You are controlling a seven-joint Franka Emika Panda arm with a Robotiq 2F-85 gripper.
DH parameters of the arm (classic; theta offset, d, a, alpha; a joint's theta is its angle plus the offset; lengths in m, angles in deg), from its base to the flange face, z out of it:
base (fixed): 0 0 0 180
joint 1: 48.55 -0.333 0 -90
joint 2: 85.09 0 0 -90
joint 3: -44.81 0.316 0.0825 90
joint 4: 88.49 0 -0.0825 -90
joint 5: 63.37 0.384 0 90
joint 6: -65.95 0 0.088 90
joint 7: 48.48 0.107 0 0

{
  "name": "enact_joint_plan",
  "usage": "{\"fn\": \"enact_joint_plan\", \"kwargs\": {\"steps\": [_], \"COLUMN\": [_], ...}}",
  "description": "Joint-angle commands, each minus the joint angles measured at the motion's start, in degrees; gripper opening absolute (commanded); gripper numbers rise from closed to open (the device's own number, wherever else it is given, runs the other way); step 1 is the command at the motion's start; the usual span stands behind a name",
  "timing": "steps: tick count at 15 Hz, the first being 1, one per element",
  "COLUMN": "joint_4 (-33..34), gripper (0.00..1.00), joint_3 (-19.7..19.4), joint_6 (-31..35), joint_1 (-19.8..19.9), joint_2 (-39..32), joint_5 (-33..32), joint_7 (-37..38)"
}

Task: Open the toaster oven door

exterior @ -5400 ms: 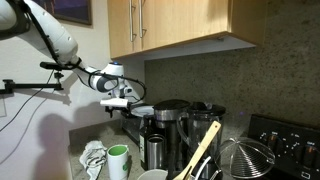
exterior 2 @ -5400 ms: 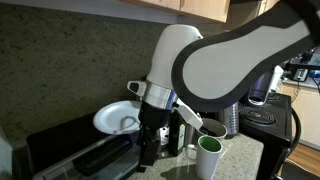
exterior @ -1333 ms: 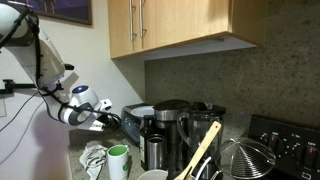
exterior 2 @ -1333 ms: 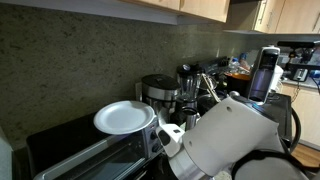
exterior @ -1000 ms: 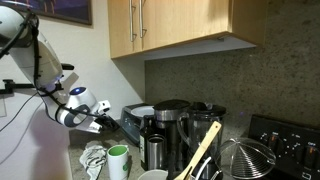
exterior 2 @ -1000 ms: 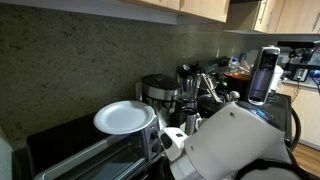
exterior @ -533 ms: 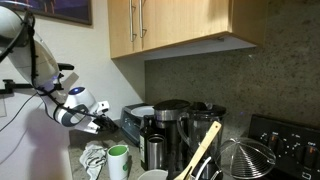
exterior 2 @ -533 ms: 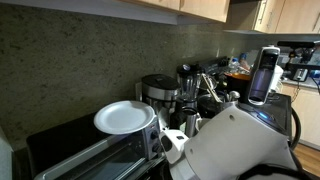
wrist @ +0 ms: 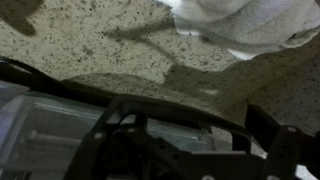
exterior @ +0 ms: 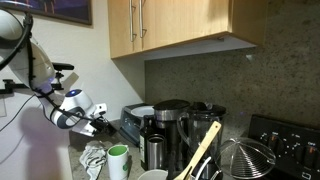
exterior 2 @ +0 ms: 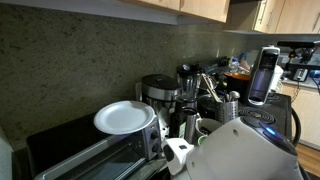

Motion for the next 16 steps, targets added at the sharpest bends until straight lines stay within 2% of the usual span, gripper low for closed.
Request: {"fn": "enact_joint_plan", "kwargs": {"steps": [1, 4, 7, 11, 16], "joint_4": [-0.3, 0.2, 0.5, 0.8, 0.9], "gripper": [1.0, 1.0, 1.0, 1.0, 1.0], "joint_3": [-3.9, -5.7, -6.5, -6.1, -4.1], "joint_6": [1.8, 2.9, 3.2, 5.2, 7.8], "joint_1": [-5.2, -8.2, -9.6, -9.9, -8.0], "joint_2": [-2.0, -4.0, -5.7, -7.2, -9.2], "joint_5": [4.6, 8.2, 10.6, 12.2, 11.2], "joint_7": [1.7, 1.7, 1.5, 1.5, 3.2]}}
